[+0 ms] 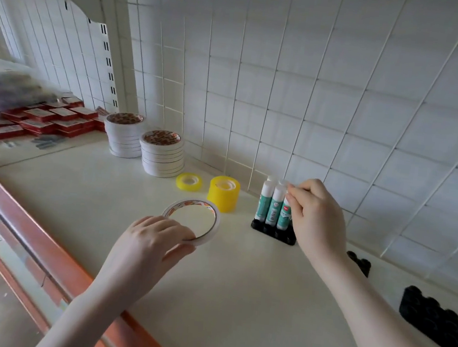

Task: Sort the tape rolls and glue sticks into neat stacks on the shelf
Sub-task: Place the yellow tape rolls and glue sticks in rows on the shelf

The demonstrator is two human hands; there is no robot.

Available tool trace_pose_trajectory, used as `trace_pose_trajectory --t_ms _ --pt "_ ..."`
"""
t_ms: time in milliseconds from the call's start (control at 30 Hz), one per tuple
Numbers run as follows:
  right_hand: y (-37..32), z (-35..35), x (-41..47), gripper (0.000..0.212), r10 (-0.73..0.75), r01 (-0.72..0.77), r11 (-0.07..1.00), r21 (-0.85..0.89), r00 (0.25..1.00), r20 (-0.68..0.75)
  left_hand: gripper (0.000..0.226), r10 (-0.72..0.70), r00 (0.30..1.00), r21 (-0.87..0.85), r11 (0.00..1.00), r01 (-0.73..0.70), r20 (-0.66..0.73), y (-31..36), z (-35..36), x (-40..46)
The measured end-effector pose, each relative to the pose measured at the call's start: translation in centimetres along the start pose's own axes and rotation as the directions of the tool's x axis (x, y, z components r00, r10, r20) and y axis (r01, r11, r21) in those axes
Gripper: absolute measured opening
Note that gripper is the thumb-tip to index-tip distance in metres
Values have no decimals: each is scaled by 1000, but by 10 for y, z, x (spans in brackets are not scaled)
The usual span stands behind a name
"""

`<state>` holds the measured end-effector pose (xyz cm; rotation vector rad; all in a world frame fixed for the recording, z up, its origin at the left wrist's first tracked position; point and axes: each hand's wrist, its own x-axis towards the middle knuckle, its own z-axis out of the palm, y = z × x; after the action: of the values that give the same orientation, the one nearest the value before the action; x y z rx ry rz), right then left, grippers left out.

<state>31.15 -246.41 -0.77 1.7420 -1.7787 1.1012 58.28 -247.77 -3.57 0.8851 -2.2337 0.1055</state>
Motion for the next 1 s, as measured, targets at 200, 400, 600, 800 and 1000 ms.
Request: trace_pose_trajectory --t_ms 200,400,600,800,1000 --pt "3 -2 -3 21 -121 120 980 -161 993 -1 28 -10 1000 2 1000 10 -15 2 -1 1" --pt "0 -9 -8 29 -182 172 967 -188 982 -41 27 -44 999 -13 999 44 -20 2 -12 -3" --pt "-29 -12 -5 34 -221 210 968 -138 972 -76 27 -13 998 31 999 15 -67 -14 -36 5" --pt "-69 14 -8 32 -227 233 969 -75 970 89 28 -6 994 55 998 12 -114 -46 -59 15" --pt "-116 61 -5 11 -210 230 970 -80 956 205 29 5 993 59 998 2 -117 -105 -77 25"
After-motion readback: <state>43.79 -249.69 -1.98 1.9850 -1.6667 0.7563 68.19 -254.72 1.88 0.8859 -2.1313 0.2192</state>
